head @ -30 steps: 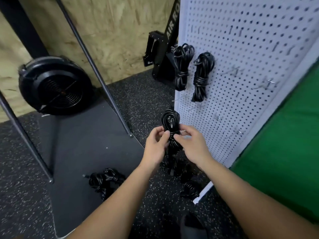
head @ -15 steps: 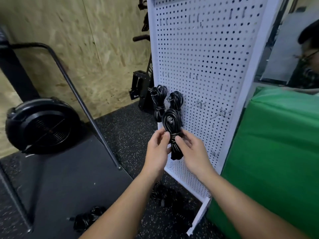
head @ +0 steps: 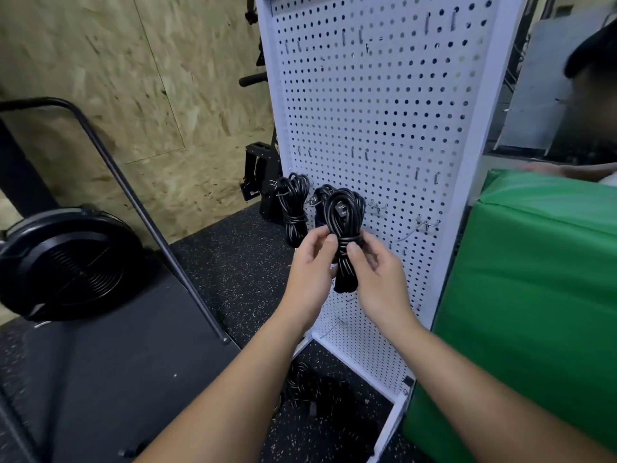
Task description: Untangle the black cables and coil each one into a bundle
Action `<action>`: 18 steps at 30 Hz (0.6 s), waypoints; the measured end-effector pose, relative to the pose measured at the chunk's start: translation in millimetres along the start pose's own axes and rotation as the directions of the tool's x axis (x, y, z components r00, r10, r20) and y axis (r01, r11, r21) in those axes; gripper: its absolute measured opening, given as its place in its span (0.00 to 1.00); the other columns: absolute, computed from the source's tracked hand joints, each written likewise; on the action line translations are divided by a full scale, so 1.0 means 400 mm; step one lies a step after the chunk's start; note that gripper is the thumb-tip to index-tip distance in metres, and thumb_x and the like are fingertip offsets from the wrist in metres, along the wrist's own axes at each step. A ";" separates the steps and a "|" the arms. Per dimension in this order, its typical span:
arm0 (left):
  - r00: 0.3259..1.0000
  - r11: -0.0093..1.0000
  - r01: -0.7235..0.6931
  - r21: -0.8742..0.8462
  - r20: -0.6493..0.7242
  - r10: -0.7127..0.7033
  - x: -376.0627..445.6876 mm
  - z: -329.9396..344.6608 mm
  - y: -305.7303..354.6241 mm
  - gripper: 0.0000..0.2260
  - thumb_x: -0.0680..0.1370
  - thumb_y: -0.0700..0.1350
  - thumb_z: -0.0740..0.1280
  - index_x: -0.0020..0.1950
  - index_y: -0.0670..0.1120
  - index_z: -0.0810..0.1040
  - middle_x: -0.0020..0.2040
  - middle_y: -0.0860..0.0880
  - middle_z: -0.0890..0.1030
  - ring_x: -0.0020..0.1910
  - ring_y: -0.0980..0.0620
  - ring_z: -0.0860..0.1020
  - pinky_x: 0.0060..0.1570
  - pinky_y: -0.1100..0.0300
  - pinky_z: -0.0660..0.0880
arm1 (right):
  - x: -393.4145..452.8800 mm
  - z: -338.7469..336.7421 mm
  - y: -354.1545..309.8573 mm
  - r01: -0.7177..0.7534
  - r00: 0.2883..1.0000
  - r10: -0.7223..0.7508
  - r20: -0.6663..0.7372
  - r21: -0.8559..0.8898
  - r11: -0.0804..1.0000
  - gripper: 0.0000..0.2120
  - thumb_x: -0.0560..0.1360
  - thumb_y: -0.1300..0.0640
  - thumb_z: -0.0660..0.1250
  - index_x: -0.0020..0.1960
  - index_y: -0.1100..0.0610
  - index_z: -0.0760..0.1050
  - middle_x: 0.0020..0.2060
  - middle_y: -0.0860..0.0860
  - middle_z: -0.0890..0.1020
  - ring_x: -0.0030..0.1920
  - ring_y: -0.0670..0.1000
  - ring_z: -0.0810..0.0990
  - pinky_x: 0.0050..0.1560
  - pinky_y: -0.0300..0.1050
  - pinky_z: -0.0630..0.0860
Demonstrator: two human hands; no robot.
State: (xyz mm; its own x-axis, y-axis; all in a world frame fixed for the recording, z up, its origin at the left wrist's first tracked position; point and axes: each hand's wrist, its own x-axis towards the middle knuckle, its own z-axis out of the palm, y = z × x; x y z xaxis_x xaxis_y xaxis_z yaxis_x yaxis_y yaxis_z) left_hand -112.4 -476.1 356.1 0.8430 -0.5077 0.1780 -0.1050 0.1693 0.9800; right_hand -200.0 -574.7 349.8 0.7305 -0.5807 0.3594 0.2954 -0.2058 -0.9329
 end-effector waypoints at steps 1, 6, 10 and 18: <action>1.000 1.000 0.004 0.006 0.017 -0.004 0.009 0.007 -0.003 0.12 0.88 0.54 0.66 0.70 0.55 0.81 0.65 0.51 0.84 0.64 0.51 0.83 0.68 0.39 0.81 | 0.004 -0.005 0.004 -0.003 1.000 0.003 -0.015 -0.001 1.000 0.14 0.89 0.57 0.64 0.71 0.43 0.79 0.59 0.38 0.88 0.61 0.40 0.86 0.57 0.33 0.80; 0.999 1.000 0.007 0.010 0.043 -0.007 0.046 0.052 -0.012 0.10 0.89 0.50 0.65 0.68 0.54 0.82 0.55 0.57 0.86 0.49 0.60 0.81 0.55 0.53 0.80 | 0.038 -0.037 0.042 -0.036 0.998 0.034 -0.059 -0.023 0.999 0.17 0.89 0.56 0.64 0.77 0.48 0.76 0.63 0.38 0.86 0.66 0.37 0.82 0.65 0.33 0.78; 1.000 1.000 0.017 -0.023 0.020 -0.017 0.057 0.072 -0.029 0.11 0.88 0.51 0.66 0.70 0.53 0.81 0.62 0.49 0.85 0.56 0.54 0.82 0.61 0.51 0.80 | 0.060 -0.058 0.066 -0.085 0.991 0.082 -0.108 -0.022 0.996 0.20 0.86 0.55 0.70 0.77 0.53 0.75 0.66 0.43 0.84 0.67 0.38 0.82 0.73 0.43 0.78; 1.000 1.000 0.029 0.011 -0.011 -0.029 -0.010 -0.015 -0.077 0.11 0.89 0.48 0.65 0.69 0.51 0.83 0.64 0.50 0.85 0.63 0.53 0.84 0.65 0.53 0.82 | -0.072 -0.051 0.063 0.019 0.979 -0.091 -0.184 -0.358 0.934 0.06 0.84 0.49 0.73 0.57 0.48 0.78 0.52 0.44 0.79 0.52 0.46 0.79 0.55 0.45 0.79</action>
State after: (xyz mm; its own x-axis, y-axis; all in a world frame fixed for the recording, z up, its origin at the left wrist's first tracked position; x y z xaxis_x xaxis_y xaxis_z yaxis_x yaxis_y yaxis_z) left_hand -109.5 -474.2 324.8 0.8516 -0.5028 0.1484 -0.0861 0.1451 0.9857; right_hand -226.1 -579.1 315.6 0.5751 -0.6943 0.4326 0.0695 -0.4854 -0.8715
